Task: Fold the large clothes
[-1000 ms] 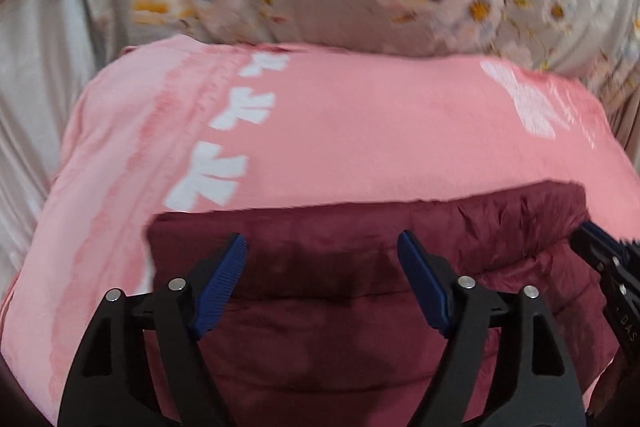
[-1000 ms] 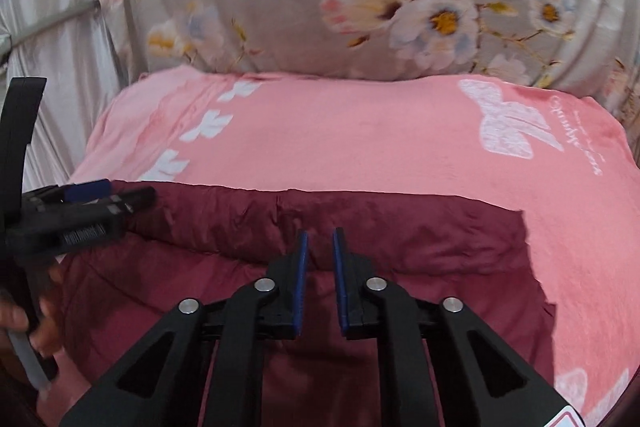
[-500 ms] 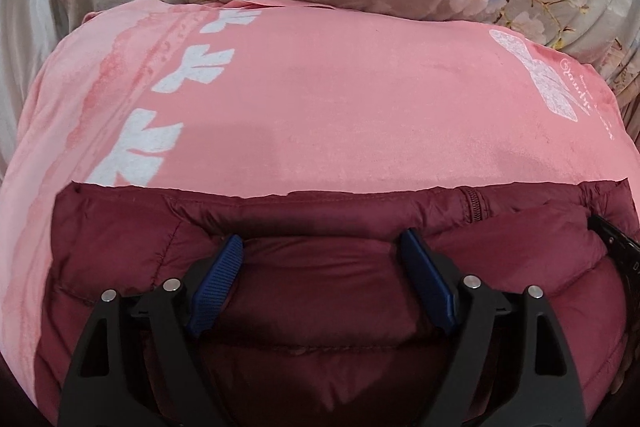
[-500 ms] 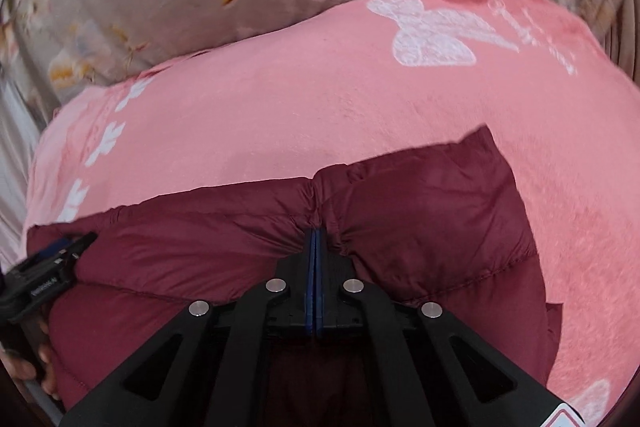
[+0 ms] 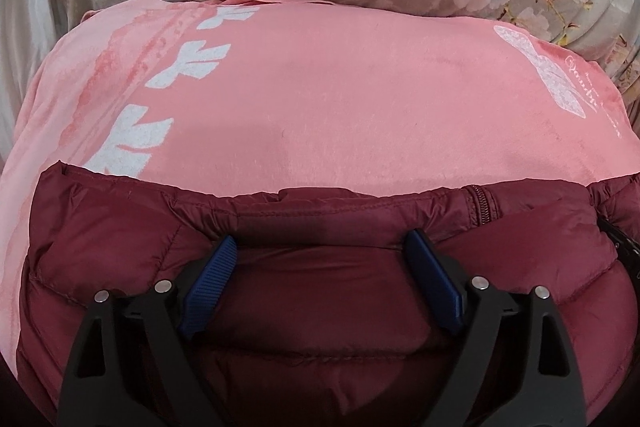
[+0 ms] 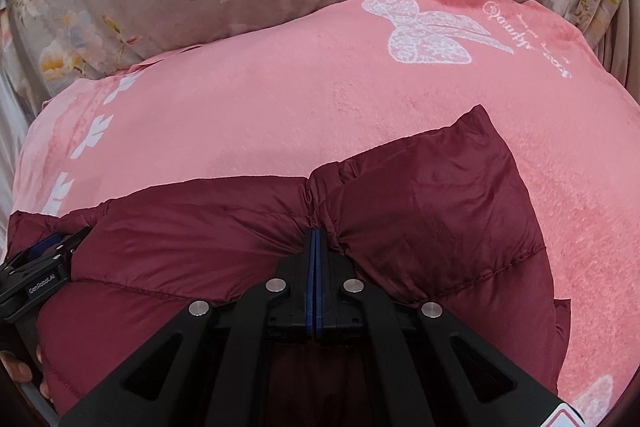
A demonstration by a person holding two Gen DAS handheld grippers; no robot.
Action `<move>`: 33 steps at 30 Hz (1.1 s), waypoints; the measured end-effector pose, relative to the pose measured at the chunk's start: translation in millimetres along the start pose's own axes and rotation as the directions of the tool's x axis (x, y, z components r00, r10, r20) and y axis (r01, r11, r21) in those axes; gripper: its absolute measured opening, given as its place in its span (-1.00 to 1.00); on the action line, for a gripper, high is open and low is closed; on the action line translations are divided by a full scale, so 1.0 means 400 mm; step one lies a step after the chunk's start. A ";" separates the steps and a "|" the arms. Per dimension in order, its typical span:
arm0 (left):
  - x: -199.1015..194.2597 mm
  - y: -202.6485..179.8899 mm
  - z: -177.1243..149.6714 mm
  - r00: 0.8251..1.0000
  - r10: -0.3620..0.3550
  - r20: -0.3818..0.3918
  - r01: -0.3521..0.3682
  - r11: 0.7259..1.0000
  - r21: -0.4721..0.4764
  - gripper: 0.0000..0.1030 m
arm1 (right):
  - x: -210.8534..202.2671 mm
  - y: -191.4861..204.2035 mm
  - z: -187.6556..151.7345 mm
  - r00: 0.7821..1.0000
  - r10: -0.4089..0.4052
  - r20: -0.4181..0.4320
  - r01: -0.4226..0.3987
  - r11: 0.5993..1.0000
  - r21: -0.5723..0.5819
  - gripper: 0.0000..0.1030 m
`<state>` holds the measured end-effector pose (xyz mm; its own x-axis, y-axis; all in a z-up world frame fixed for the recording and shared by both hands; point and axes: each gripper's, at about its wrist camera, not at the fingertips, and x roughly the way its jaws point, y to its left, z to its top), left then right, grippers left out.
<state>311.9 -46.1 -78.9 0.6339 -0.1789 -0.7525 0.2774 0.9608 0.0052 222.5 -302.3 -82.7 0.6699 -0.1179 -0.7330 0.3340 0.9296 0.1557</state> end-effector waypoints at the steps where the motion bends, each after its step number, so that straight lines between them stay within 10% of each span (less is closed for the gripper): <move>1: 0.001 -0.001 0.000 1.000 0.003 0.000 -0.003 1.000 0.001 0.65 | 0.001 0.001 0.000 1.000 -0.004 -0.002 0.004 1.000 -0.002 -1.00; 12: -0.040 0.035 0.007 0.999 0.010 -0.032 -0.011 0.999 -0.042 0.60 | -0.046 0.055 0.015 0.997 -0.079 -0.020 0.078 0.996 -0.053 -0.84; 15: -0.131 0.104 0.013 1.000 -0.011 -0.002 0.010 0.990 -0.137 0.60 | -0.142 0.117 0.018 0.999 0.042 0.034 -0.040 0.998 -0.038 -0.77; 21: -0.128 0.212 -0.001 0.985 0.163 -0.061 -0.171 0.969 -0.180 0.60 | -0.138 0.291 -0.008 0.994 0.111 0.012 -0.107 0.980 -0.170 -0.77; 33: -0.046 0.192 -0.049 0.973 0.228 -0.030 -0.230 0.964 -0.135 0.77 | -0.024 0.311 -0.087 0.991 0.119 -0.065 -0.128 0.980 -0.152 -0.82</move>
<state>307.5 34.9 -77.5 0.6585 0.0517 -0.7508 0.0235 0.9957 0.0891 234.5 -173.3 -79.5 0.6602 0.0166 -0.7509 0.1410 0.9792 0.1456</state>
